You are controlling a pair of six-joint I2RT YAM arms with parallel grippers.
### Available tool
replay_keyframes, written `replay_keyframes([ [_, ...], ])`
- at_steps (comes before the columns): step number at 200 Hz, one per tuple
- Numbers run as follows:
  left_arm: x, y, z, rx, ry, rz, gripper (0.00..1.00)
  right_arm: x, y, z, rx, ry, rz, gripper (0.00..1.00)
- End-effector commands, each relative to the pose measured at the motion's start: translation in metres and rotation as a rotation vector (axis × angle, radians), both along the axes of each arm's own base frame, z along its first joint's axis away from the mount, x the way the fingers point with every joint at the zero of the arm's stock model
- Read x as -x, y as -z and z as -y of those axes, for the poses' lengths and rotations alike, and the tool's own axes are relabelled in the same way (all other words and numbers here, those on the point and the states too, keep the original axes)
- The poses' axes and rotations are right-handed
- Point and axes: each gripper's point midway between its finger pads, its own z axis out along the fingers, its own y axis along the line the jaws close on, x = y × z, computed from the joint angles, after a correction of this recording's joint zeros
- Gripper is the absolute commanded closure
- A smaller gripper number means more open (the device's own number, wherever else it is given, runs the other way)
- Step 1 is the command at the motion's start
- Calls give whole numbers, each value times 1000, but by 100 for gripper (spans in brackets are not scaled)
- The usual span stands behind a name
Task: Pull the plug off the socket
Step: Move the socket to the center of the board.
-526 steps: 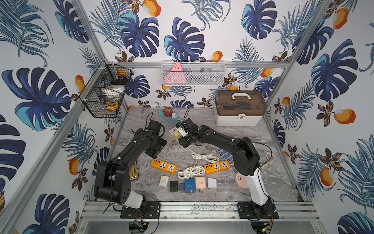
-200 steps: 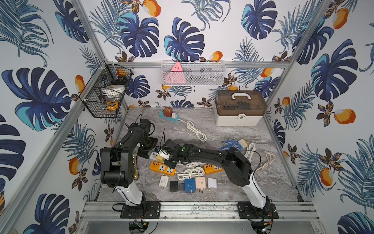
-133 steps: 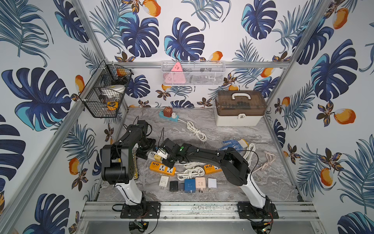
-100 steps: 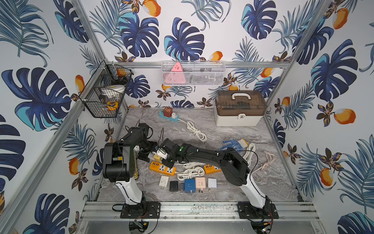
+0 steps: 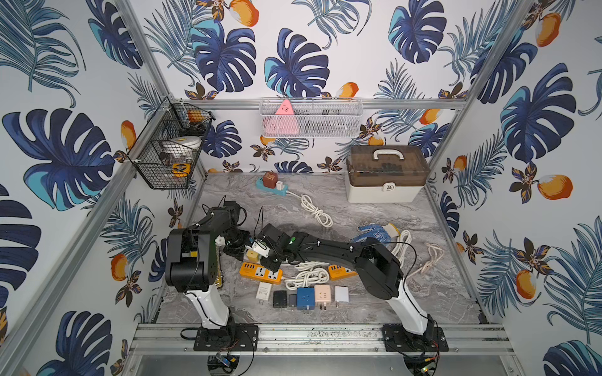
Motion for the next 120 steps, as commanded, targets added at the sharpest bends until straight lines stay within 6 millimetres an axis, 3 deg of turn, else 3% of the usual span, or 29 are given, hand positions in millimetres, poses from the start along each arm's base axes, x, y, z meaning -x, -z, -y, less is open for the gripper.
replay_keyframes([
  [1, 15, 4, -11, -58, 1, -60, 60, 7, -7, 8, 15, -9, -13, 93],
  [46, 33, 10, -11, -69, -22, -96, 80, 15, -17, 13, 0, -30, -24, 93],
  [120, 31, 11, -9, -62, -22, -85, 86, 19, -34, 13, -21, -29, -23, 93],
])
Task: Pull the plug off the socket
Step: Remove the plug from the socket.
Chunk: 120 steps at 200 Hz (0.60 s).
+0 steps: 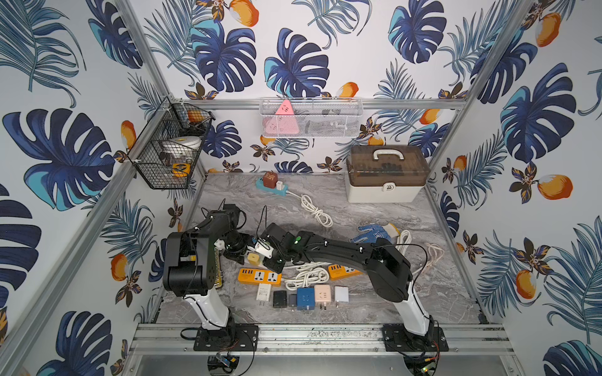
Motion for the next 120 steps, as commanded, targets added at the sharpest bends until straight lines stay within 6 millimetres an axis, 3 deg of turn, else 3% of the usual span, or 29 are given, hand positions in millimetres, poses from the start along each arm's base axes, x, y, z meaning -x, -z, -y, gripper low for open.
replay_keyframes([
  [1, 14, 7, -16, -89, -3, -65, 86, 2, -13, 2, -11, 1, 0, 93],
  [31, 13, 11, -8, -47, -7, -52, 89, -2, -46, 8, -69, 54, 20, 94],
  [40, 12, 11, -5, -37, -11, -49, 89, -7, -48, 15, -67, 95, 13, 94],
  [44, 12, 11, -4, -34, -12, -48, 89, -8, -63, 19, -91, 114, 15, 94],
  [54, 13, 10, -1, -27, -14, -47, 89, -15, -73, 32, -98, 177, -4, 94],
  [84, 14, 11, 11, 6, -38, -41, 90, -25, -86, 90, -82, 389, -93, 94],
  [120, 11, 13, 22, 18, -33, -43, 90, -13, -68, 182, 17, 662, -227, 93],
])
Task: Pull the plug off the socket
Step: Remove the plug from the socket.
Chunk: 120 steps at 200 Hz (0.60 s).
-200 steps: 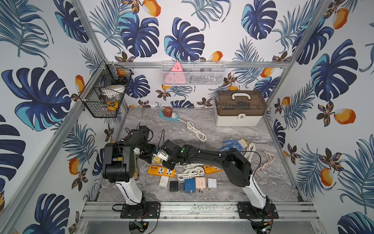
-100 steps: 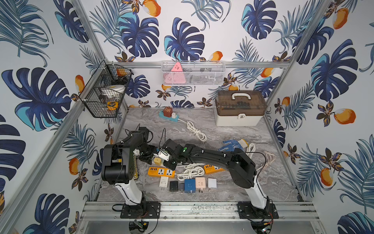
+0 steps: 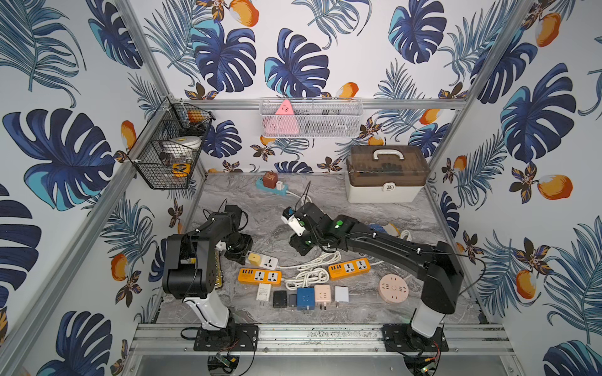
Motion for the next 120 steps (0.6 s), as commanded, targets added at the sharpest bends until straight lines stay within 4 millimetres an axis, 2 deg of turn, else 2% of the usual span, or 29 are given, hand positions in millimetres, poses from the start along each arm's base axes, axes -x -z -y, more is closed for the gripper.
replay_keyframes([
  [1, 10, 10, 11, 25, -16, -59, 90, 18, 19, 57, 77, 198, -157, 93],
  [39, 5, 6, 15, 19, -16, -40, 90, 50, 41, 158, 250, 501, -313, 92],
  [56, 4, 6, 18, 22, -14, -38, 90, 68, 47, 191, 301, 606, -393, 92],
  [62, 3, 6, 19, 26, -17, -37, 90, 80, 57, 203, 334, 631, -440, 92],
  [76, 1, 7, 20, 34, -28, -35, 91, 97, 65, 217, 360, 657, -515, 90],
  [79, 2, 8, 27, 37, -8, -35, 91, 100, 67, 220, 368, 663, -530, 90],
  [93, 2, 10, 35, 49, -2, -38, 91, 112, 76, 228, 392, 678, -591, 89],
  [120, 1, 9, 43, 48, 6, -35, 91, 125, 91, 224, 370, 682, -711, 88],
])
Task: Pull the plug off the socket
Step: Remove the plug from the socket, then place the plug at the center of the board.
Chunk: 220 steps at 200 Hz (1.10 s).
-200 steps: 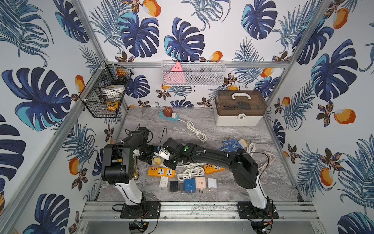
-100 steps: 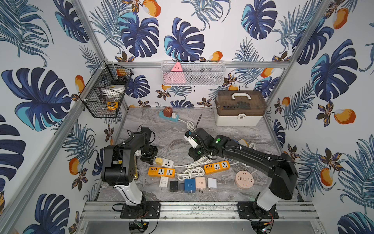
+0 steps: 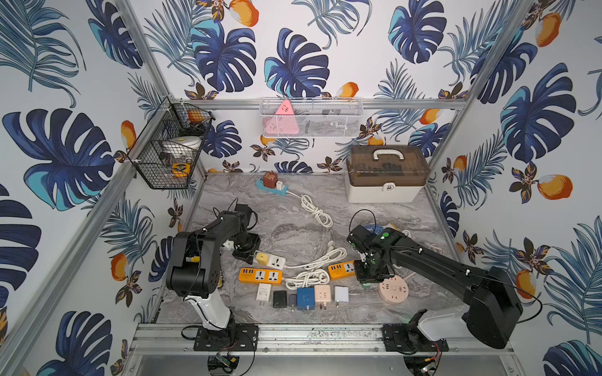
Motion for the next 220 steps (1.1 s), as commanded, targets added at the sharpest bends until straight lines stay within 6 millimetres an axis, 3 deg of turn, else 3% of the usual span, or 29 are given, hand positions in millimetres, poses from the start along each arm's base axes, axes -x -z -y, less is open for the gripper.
replay_keyframes([
  [1, 6, 9, 14, 37, -8, -33, 91, 21, 8, -3, -40, 60, -123, 87],
  [45, 2, 9, 24, 54, -15, -21, 91, 29, 30, -24, -129, 92, -235, 84],
  [110, -4, 13, 45, 86, -1, -4, 91, 27, 47, -35, -147, 109, -280, 80],
  [161, -4, 13, 47, 81, -3, -6, 91, 27, 54, -38, -144, 114, -308, 76],
  [220, -3, 14, 46, 80, -4, -7, 92, 26, 54, -34, -113, 100, -303, 47],
])
